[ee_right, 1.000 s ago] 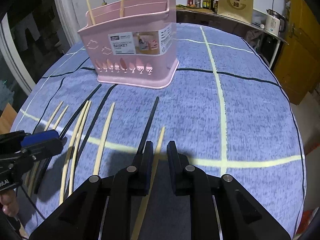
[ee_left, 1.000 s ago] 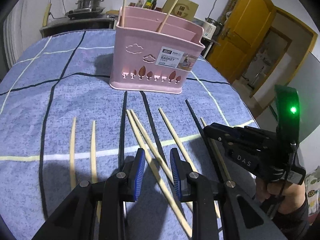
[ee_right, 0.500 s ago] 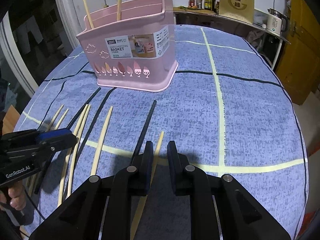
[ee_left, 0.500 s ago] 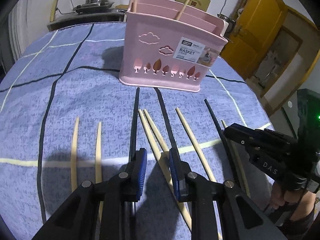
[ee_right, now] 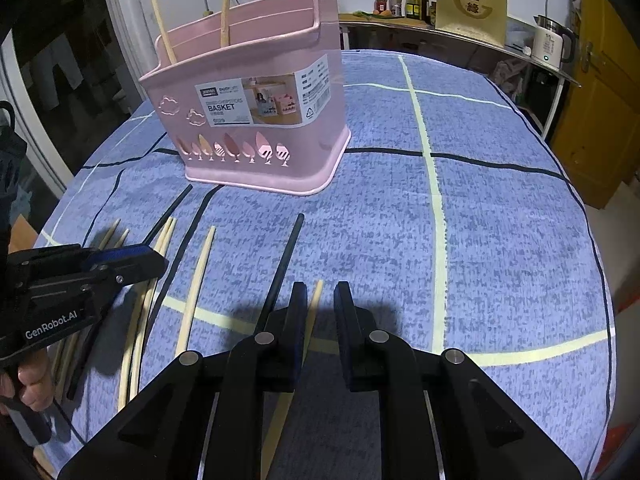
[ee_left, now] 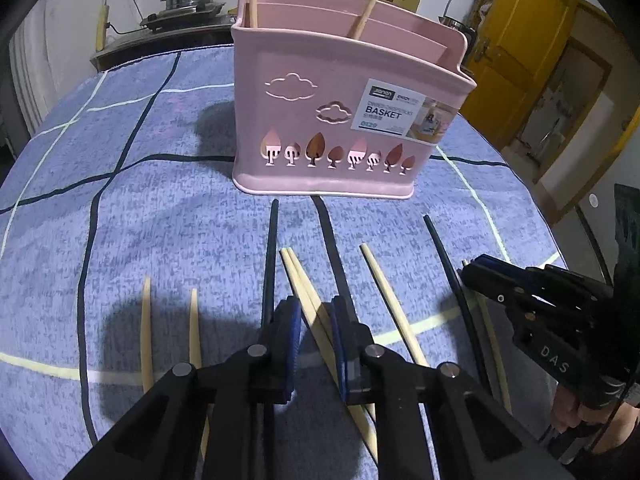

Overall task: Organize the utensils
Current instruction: 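Lower the left tool onto a bamboo chopstick and close while the right tool grasps another, then lift the held chopsticks with both tools and carry them toward the pink basket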

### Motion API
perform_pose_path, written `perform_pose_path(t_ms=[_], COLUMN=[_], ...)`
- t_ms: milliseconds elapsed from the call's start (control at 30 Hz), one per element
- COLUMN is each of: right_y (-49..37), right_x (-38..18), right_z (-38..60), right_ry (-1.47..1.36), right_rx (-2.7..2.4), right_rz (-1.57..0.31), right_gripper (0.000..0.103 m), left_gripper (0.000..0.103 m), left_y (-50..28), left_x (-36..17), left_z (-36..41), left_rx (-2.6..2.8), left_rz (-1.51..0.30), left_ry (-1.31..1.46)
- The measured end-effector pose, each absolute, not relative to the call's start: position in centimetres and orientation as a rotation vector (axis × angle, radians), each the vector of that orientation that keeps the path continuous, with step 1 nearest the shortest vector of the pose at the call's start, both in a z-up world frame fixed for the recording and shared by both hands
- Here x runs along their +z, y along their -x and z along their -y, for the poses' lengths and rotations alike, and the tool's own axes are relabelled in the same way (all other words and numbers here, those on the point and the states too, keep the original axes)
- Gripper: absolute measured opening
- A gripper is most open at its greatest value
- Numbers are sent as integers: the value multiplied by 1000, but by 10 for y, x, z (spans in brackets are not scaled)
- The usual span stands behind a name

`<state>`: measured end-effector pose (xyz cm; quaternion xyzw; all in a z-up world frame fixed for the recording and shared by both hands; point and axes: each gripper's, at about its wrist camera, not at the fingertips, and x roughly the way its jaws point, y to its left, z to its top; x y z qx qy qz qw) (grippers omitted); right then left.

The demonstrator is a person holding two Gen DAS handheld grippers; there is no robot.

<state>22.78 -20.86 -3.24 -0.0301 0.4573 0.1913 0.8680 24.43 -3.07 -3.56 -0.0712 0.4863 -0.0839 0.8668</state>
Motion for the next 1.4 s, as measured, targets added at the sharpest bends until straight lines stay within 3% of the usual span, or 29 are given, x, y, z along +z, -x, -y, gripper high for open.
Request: perform_pose_path(t_ms=[333,400,500,1100,1200,1400], right_y=[-228,-228,-228,-235,-236,-233], right_x=[-33,-33,-33,-32,-32,-26], right_z=[209,208,208,203,203,210], right_ry=[67,67,67,97,107,71], right_rx=[396,396,396,383,370,379], right_rz=[-952,-952,-952,-967,-967,-957], right_gripper=[14,14,14,13,7,6], left_gripper=[13,5,4,7,6,4], left_y=[-238,-237,-234,-258,-261,-254], left_x=[-37,-35,-33,-35,-35,-25], left_z=[29,31,34,59,63,57], left_rx=[-188,-195,-232,-186,-182,-213], left_rz=[-991,-981,-976,-1031,-1029,-996], left_ry=[148,144,147,-64,-85,-44])
